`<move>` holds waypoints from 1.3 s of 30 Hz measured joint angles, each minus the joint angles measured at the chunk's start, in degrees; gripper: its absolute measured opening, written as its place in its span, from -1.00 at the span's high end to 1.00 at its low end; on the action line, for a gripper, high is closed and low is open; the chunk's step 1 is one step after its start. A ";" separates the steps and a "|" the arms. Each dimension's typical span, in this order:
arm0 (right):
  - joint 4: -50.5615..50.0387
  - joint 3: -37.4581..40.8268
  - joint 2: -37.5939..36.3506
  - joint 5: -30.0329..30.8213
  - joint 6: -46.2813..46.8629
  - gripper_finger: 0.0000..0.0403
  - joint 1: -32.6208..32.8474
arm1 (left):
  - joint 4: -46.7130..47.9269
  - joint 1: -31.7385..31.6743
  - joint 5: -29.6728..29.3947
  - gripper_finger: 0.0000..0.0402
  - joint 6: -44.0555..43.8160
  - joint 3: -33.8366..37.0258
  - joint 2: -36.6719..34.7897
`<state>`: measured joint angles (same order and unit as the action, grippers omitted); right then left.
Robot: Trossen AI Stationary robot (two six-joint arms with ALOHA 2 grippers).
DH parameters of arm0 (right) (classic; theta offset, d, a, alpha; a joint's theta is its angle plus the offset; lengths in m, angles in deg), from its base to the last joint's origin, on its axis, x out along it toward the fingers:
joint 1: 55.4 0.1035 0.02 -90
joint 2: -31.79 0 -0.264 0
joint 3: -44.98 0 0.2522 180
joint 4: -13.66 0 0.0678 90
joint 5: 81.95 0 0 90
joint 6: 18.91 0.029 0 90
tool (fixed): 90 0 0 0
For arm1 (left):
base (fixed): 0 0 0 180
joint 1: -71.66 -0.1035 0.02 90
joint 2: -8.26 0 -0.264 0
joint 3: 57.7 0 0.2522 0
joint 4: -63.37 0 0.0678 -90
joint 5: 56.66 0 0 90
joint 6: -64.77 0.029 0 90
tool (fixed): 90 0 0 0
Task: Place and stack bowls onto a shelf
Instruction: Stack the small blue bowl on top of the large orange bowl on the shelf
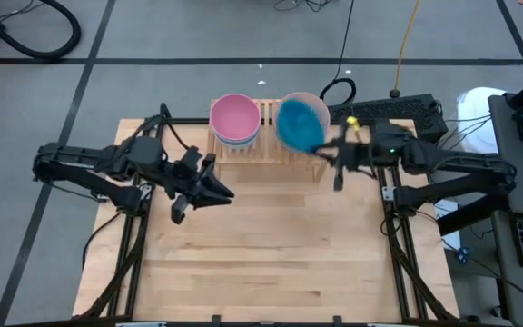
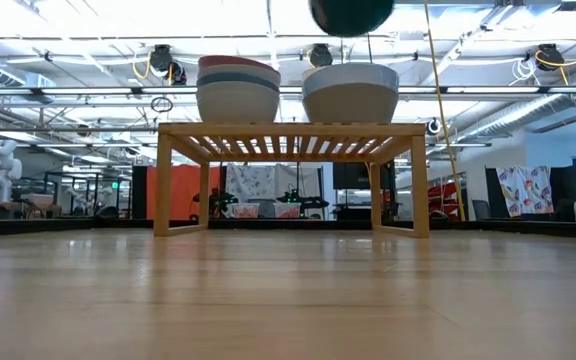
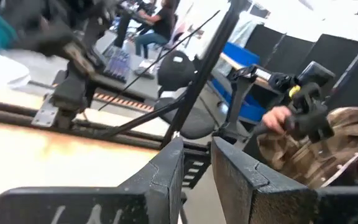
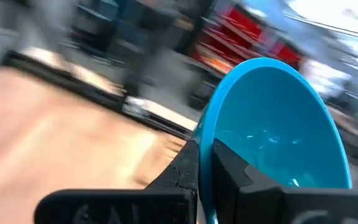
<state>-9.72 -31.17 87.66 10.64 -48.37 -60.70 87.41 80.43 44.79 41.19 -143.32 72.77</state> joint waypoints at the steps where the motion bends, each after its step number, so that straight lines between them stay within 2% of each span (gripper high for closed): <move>1: -0.77 0.00 -0.94 3.97 -0.05 0.97 -0.03 | 0.56 0.00 -0.49 0.56 -0.01 0.02 -0.19; 4: -4.49 0.00 -3.10 12.19 -0.19 0.96 -0.11 | 1.45 0.00 -1.93 0.56 -0.06 0.00 -0.63; 6: -6.65 0.00 -3.98 14.18 0.13 0.96 -0.10 | 1.43 -0.02 -2.18 0.56 -0.08 0.04 -0.76; 11: -11.17 0.00 -2.93 13.67 1.66 0.96 -0.74 | 1.66 -0.13 -3.69 0.56 -0.10 0.04 -0.77; 21: -13.34 0.00 3.06 13.31 -2.86 0.96 -3.20 | 1.64 -0.13 -4.07 0.56 -0.17 0.04 -0.79; 26: -12.74 0.00 5.70 4.60 -3.40 0.96 -5.33 | 1.64 -0.13 -4.07 0.56 -0.30 0.04 -0.79; 28: -11.78 0.00 6.58 2.97 -3.22 0.94 -5.93 | 1.66 -0.13 -4.07 0.56 -0.30 0.04 -0.79; 39: -4.86 0.00 7.61 3.39 -4.45 0.48 -7.48 | 2.26 -0.13 -4.03 0.56 -0.28 0.04 -0.79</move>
<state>-14.58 -31.17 95.27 14.02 -52.82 -68.17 89.67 80.30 40.76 40.91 -143.27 71.98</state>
